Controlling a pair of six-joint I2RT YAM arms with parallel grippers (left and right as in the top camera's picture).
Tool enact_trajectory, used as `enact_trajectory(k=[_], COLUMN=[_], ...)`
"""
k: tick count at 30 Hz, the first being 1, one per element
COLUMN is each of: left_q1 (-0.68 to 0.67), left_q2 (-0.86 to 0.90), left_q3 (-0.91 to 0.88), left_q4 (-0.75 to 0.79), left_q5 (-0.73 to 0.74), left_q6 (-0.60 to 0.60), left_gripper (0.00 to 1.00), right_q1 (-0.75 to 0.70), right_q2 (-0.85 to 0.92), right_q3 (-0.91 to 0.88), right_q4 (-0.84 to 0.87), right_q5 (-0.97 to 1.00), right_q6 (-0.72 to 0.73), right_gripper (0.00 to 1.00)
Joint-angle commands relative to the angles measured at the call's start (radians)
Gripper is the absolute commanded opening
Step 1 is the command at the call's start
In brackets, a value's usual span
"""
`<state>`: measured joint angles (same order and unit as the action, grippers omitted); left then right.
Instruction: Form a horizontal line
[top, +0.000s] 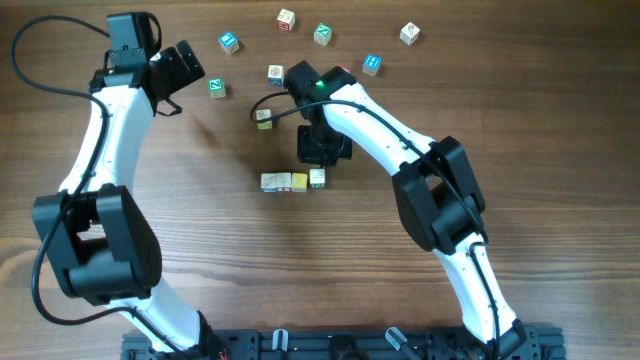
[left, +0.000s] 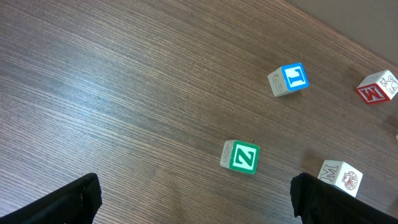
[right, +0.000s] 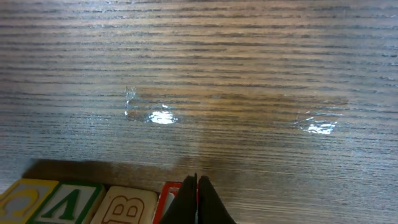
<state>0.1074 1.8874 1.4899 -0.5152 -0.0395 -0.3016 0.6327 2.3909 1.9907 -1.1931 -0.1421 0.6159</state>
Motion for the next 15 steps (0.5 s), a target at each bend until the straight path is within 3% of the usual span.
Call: enact_trajectory(k=[1,15], left_q1=[-0.002,-0.002], left_q2=[-0.002,-0.002], left_q3=[0.003,0.003], left_q4=[0.003,0.003], left_q5=[0.001,0.002], left_q6=[0.005,0.005], left_gripper=[1.0,1.0], right_q1=[0.006,0.011], right_q2=[0.022,0.022], right_q3=[-0.006,-0.006], right_q4=[-0.014,-0.024], right_q5=[-0.017,-0.052], right_q6=[-0.011,-0.013], right_gripper=[0.04,0.04])
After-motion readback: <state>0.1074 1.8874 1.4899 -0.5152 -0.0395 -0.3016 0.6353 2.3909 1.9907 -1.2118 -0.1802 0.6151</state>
